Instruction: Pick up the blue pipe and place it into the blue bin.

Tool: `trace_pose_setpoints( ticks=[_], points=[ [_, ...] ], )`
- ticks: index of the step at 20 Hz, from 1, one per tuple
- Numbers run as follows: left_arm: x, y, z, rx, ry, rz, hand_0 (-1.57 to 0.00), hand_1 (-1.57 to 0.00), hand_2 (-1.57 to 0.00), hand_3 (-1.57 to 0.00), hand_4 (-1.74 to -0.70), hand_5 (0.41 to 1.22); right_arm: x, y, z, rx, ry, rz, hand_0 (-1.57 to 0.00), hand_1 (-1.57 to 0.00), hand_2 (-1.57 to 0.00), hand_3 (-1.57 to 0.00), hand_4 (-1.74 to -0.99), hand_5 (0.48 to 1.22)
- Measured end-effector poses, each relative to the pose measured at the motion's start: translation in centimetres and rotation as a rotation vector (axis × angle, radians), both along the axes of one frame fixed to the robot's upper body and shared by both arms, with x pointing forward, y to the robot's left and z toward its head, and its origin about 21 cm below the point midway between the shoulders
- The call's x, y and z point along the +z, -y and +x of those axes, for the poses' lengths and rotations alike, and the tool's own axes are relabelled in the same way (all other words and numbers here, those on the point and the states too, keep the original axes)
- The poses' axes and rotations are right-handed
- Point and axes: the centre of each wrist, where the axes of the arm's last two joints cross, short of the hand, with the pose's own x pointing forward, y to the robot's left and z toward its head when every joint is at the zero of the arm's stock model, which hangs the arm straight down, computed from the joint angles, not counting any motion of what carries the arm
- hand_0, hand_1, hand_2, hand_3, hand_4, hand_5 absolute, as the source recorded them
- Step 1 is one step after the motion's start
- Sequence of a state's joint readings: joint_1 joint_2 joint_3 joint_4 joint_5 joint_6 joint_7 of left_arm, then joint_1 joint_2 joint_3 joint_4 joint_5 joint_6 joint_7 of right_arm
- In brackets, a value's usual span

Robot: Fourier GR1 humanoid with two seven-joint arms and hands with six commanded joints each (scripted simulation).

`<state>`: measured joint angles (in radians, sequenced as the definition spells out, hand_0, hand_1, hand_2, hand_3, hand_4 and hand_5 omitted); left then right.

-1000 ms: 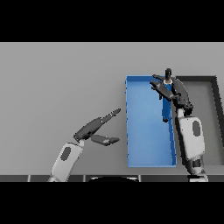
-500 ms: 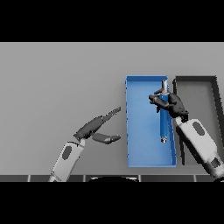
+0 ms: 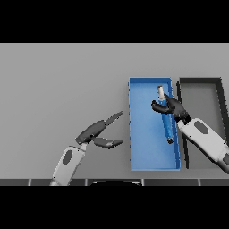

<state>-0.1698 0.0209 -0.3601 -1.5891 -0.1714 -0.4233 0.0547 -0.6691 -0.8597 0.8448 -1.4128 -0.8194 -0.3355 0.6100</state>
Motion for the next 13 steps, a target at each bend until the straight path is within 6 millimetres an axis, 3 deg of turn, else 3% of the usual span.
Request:
trace_pose_setpoints(
  ticks=[7,13],
  points=[
    [0.0,0.6,0.0,0.003,0.004,-0.003,0.0,0.0,0.0,0.0,-0.93,0.497,0.3,-0.1,0.1,0.093,-0.042,-0.104,-0.03,-0.03,-0.03,-0.01,-1.099,0.725],
    [-0.2,-0.4,-0.4,0.0,0.004,0.003,0.0,0.0,0.0,0.0,-0.93,0.495,0.3,-0.3,-0.3,0.157,-0.041,-0.14,-0.02,-0.02,-0.02,0.0,-1.084,0.714]
  ],
)
